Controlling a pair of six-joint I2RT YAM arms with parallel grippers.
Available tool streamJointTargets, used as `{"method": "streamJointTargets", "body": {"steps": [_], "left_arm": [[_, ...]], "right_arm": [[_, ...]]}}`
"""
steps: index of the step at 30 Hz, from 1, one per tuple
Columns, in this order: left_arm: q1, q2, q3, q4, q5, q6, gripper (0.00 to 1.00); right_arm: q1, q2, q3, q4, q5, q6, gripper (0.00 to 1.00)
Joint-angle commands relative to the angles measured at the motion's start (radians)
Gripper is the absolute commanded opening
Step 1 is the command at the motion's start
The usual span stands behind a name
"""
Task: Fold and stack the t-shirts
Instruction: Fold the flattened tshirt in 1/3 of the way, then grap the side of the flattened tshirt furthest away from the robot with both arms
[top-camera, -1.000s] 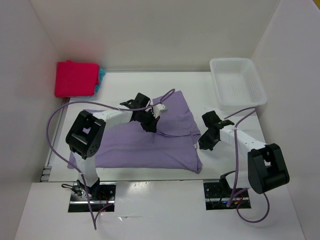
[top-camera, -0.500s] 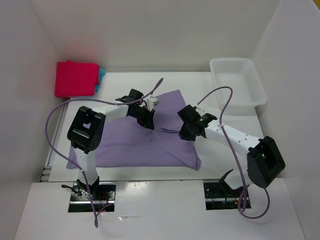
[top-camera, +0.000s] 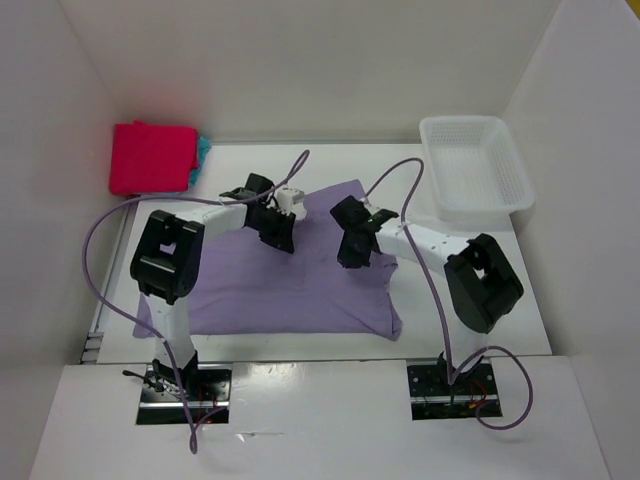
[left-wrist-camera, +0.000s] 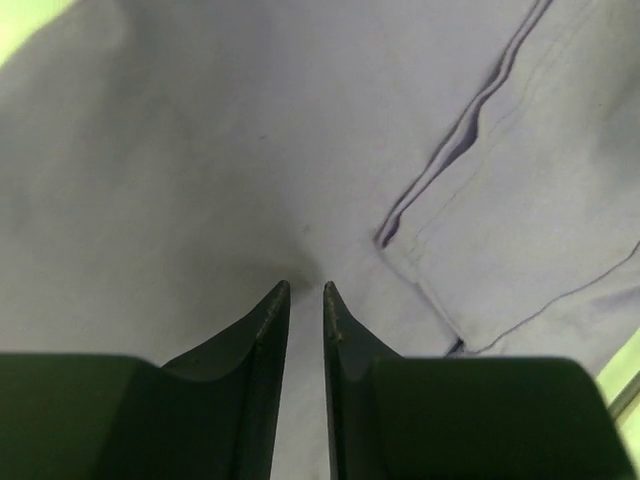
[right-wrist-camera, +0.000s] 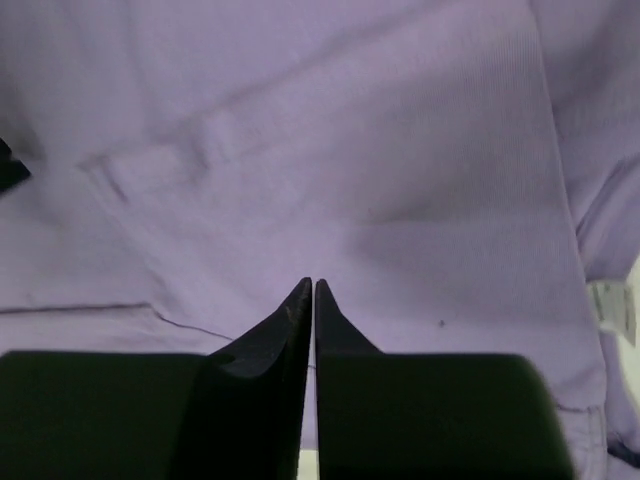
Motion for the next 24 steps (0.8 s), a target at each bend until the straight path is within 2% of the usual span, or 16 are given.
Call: {"method": "streamJointTargets", "body": {"steps": [1, 2, 4, 6, 7, 9, 10, 11, 12, 14, 17, 18, 20, 22, 24], "left_arm": [[0.054, -0.082, 0.063, -0.039, 0.022, -0.005, 0.29], [0.072, -0.128, 0.063, -0.057, 0.022, 0.010, 0.31], [0.147, -0.194, 0.090, -0.078, 0.011, 0.033, 0.37], [0.219, -0.232, 0.090, -0.090, -0.009, 0.044, 0.39], [0.305, -0.264, 0.077, -0.090, -0.030, 0.055, 0.40], [0.393, -0.288, 0.038, -0.065, -0.050, 0.066, 0.42], [0.472, -0.298, 0.024, -0.049, -0.062, 0.078, 0.44], [0.509, -0.298, 0.015, -0.039, -0.075, 0.078, 0.51], [0.545, -0.298, 0.003, -0.039, -0.075, 0.090, 0.56], [0.641, -0.289, 0.003, -0.030, -0.075, 0.090, 0.58], [0.743, -0.249, 0.003, -0.001, -0.084, 0.090, 0.59], [0.762, -0.228, 0.016, 0.011, -0.084, 0.101, 0.59], [0.801, -0.199, 0.053, 0.011, -0.096, 0.110, 0.59], [0.819, -0.144, 0.078, 0.011, -0.114, 0.110, 0.62], [0.835, -0.084, 0.115, 0.011, -0.115, 0.110, 0.66]], "right_arm": [[-0.079, 0.008, 0.120, 0.069, -0.005, -0.081, 0.09], [-0.099, 0.020, 0.154, 0.069, -0.005, -0.101, 0.24], [-0.164, 0.057, 0.300, 0.051, -0.005, -0.167, 0.33], [-0.202, 0.169, 0.431, -0.018, 0.004, -0.210, 0.47], [-0.236, 0.216, 0.570, -0.047, 0.004, -0.249, 0.49], [-0.259, 0.363, 0.703, -0.122, 0.029, -0.284, 0.60], [-0.268, 0.411, 0.831, -0.145, 0.051, -0.315, 0.63], [-0.282, 0.509, 0.896, -0.171, 0.067, -0.332, 0.67], [-0.282, 0.558, 1.030, -0.222, 0.093, -0.344, 0.71], [-0.291, 0.708, 1.167, -0.274, 0.162, -0.381, 0.71], [-0.300, 0.905, 1.564, -0.430, 0.216, -0.439, 0.71], [-0.300, 1.045, 1.805, -0.521, 0.236, -0.450, 0.72], [-0.326, 1.056, 1.782, -0.477, 0.183, -0.424, 0.74], [-0.337, 1.103, 1.838, -0.488, 0.182, -0.424, 0.75], [-0.346, 1.112, 1.817, -0.471, 0.130, -0.437, 0.75]]}}
